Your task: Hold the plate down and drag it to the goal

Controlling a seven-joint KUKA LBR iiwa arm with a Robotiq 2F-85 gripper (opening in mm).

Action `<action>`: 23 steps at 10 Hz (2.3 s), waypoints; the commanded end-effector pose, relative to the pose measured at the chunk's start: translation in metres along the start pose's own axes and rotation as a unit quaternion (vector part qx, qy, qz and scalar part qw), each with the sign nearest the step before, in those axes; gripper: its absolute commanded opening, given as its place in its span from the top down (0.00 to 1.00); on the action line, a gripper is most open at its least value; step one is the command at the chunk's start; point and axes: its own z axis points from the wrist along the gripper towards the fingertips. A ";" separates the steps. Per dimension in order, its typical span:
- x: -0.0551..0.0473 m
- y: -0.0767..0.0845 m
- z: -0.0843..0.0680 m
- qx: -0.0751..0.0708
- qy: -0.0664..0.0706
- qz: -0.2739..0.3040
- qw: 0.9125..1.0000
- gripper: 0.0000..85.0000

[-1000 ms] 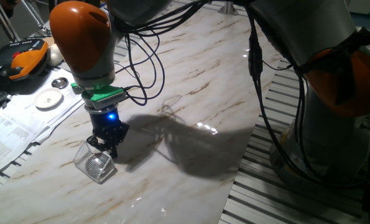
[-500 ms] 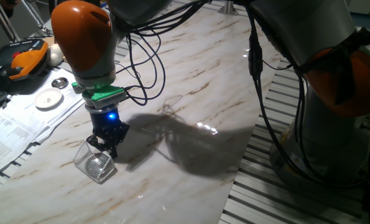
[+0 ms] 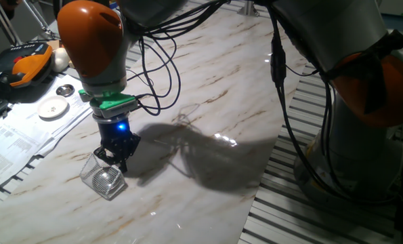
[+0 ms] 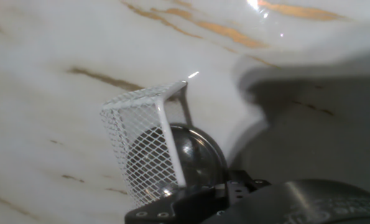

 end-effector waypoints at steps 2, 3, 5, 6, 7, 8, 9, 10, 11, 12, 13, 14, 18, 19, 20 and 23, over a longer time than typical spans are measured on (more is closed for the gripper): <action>-0.001 -0.001 -0.001 0.004 -0.001 -0.004 1.000 1.00; -0.003 -0.004 -0.005 0.012 0.000 -0.011 1.000 1.00; -0.010 -0.014 -0.021 0.029 0.003 -0.034 0.999 1.00; -0.012 -0.021 -0.030 0.048 -0.003 -0.053 0.997 1.00; -0.014 -0.027 -0.039 0.062 -0.008 -0.071 0.996 1.00; -0.014 -0.035 -0.049 0.066 -0.021 -0.084 0.994 1.00; -0.012 -0.041 -0.057 0.073 -0.033 -0.096 0.992 1.00; -0.010 -0.046 -0.063 0.086 -0.044 -0.112 0.989 1.00; -0.008 -0.050 -0.068 0.102 -0.058 -0.129 0.985 1.00; -0.006 -0.056 -0.073 0.110 -0.058 -0.143 0.982 1.00; -0.001 -0.061 -0.077 0.114 -0.056 -0.158 0.979 1.00; 0.005 -0.065 -0.081 0.121 -0.054 -0.172 0.976 1.00; 0.032 -0.076 -0.088 0.123 -0.055 -0.211 0.968 1.00; 0.037 -0.077 -0.088 0.123 -0.059 -0.218 0.966 1.00; 0.039 -0.077 -0.088 0.116 -0.057 -0.220 0.967 1.00; 0.033 -0.070 -0.084 0.114 -0.057 -0.232 0.964 1.00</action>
